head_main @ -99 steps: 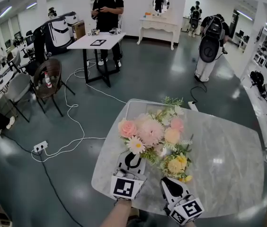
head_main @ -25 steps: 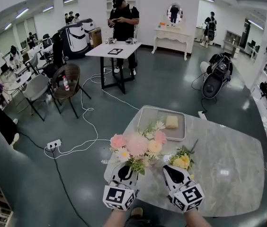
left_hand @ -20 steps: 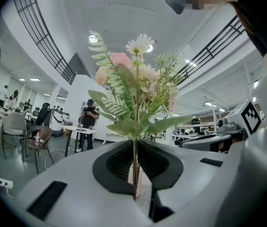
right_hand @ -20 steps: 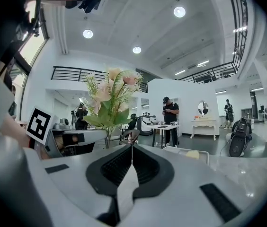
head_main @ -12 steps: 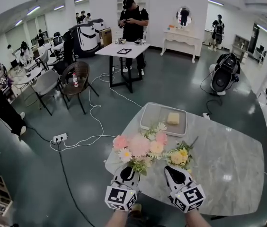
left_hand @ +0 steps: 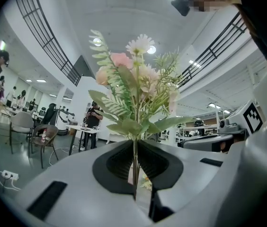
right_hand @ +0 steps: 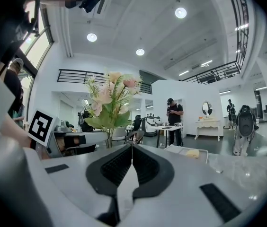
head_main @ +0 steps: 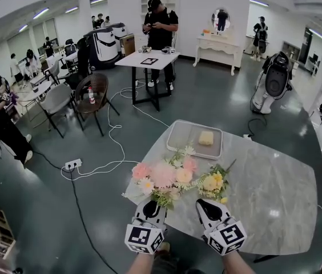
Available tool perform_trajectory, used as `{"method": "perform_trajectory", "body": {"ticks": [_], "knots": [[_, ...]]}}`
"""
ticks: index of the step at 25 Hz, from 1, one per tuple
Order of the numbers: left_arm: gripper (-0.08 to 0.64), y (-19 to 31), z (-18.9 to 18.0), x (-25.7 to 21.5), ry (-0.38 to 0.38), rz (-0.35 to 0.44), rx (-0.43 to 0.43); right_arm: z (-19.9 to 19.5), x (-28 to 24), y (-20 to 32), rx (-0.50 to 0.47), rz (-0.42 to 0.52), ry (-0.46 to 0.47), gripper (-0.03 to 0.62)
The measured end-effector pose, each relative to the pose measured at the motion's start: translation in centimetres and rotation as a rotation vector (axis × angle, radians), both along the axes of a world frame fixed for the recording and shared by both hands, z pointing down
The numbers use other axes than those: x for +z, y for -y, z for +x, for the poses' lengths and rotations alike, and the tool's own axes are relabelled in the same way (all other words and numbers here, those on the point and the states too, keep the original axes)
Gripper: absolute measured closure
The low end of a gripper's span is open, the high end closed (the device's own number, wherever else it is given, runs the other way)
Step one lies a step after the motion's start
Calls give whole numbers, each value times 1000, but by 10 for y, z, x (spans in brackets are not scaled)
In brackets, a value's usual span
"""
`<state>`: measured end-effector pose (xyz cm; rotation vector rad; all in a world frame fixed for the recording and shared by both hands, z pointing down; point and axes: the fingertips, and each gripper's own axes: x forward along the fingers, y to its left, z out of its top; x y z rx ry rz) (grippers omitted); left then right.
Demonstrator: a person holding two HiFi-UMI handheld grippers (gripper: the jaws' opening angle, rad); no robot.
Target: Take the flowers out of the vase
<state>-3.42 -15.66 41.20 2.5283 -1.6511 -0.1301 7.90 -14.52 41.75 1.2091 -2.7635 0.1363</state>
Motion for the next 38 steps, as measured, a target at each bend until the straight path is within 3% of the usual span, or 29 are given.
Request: {"method": "perform_trajectory", "body": {"ticks": [38], "knots": [[525,-90,-4,-1,-24,7,-40,-3,-1,-90,-57,21,8,568]]}}
